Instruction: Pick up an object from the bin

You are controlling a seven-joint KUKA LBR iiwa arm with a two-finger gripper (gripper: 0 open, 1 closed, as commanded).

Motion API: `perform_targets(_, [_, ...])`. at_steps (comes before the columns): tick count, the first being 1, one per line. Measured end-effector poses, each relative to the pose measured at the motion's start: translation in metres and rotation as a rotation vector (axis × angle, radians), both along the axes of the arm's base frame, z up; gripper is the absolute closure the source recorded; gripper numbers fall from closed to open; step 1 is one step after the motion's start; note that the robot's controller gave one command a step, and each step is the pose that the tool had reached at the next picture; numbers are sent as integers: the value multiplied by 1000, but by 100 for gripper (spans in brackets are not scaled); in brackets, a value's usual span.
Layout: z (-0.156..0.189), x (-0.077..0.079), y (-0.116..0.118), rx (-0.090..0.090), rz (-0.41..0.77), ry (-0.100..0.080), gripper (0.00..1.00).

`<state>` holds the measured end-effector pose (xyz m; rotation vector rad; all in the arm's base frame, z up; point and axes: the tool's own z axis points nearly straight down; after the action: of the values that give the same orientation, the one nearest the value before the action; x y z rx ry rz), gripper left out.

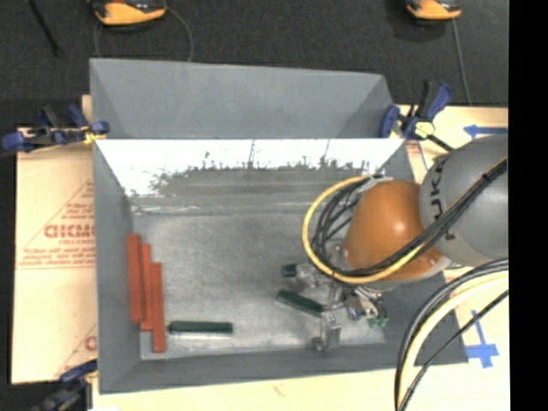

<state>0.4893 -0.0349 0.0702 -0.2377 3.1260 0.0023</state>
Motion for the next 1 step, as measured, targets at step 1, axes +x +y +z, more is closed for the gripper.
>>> perform_targets(1, [0,0,0,0,-1,0,100])
